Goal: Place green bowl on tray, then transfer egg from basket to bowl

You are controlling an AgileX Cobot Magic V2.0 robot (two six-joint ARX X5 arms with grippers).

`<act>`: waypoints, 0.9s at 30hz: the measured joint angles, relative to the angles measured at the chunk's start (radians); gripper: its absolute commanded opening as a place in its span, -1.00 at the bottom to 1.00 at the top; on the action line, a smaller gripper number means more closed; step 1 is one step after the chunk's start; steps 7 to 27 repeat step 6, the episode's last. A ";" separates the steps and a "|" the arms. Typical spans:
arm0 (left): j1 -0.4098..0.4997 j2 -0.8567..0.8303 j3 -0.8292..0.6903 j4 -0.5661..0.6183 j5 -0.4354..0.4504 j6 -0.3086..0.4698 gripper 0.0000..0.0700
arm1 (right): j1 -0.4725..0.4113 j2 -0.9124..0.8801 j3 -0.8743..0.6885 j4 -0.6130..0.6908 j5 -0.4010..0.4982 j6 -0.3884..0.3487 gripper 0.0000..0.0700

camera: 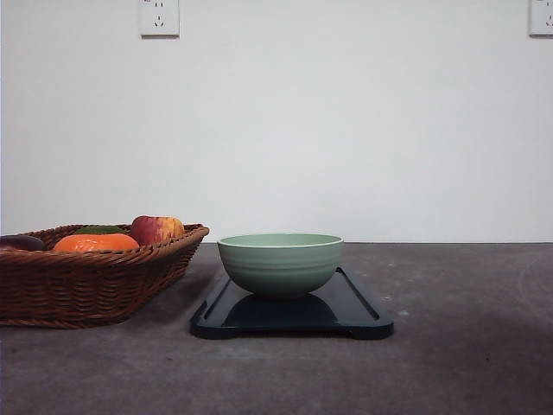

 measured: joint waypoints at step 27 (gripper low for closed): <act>0.000 0.000 0.000 0.000 0.000 0.000 -0.96 | 0.000 0.000 0.000 0.000 0.000 0.000 -0.91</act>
